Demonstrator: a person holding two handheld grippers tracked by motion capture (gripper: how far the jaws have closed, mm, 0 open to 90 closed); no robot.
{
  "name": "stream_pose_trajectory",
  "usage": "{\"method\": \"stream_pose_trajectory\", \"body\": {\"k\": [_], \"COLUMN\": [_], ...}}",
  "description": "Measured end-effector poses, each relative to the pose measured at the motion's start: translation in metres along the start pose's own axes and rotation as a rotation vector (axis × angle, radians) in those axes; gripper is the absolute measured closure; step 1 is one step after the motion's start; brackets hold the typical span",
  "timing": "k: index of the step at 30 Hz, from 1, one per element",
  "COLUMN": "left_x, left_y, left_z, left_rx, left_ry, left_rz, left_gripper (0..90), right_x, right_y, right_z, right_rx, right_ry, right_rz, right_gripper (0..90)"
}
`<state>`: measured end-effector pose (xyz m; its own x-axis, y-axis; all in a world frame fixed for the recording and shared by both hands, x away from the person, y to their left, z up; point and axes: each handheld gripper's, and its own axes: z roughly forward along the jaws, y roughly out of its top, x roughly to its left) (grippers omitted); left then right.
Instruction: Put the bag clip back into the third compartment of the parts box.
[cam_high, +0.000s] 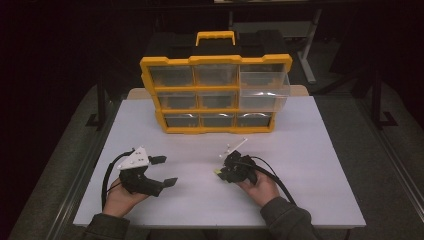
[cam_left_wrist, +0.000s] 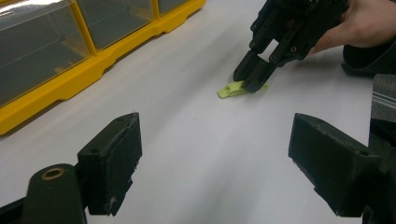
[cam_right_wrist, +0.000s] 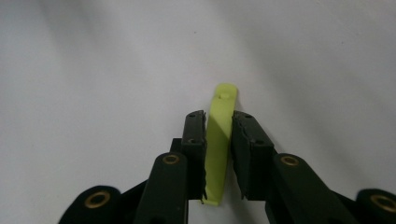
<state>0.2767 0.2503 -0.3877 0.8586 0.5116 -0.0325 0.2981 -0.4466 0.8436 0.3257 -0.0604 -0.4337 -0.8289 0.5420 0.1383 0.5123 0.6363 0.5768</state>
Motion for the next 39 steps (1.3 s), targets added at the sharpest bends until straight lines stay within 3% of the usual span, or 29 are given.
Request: {"method": "stream_pose_trajectory", "body": {"k": [15,19,25,32,39], "left_x": [0.000,0.000,0.000,0.000,-0.001], "left_y": [0.000,0.000,-0.001,-0.001,-0.001], "left_z": [0.000,-0.001,-0.001,0.000,-0.001], "left_rx": [0.003,0.003,0.000,0.005,-0.004], "left_ry": [0.000,0.002,0.003,0.001,-0.001], "left_rz": [0.001,-0.002,-0.005,-0.002,-0.002], "left_gripper": [17.3,17.3,17.2,17.2,17.2], "right_x": [0.000,0.001,0.001,-0.001,-0.001], "right_y": [0.000,0.002,0.002,0.003,0.007], "right_z": [-0.001,-0.007,-0.017,-0.031,-0.046], "right_rx": [-0.001,-0.022,-0.024,-0.050,-0.063], "right_ry": [0.016,0.036,0.053,0.110,0.143], "right_rz": [-0.013,-0.018,-0.063,-0.058,-0.112], "right_gripper": [76.6,76.7,76.8,76.8,76.9]}}
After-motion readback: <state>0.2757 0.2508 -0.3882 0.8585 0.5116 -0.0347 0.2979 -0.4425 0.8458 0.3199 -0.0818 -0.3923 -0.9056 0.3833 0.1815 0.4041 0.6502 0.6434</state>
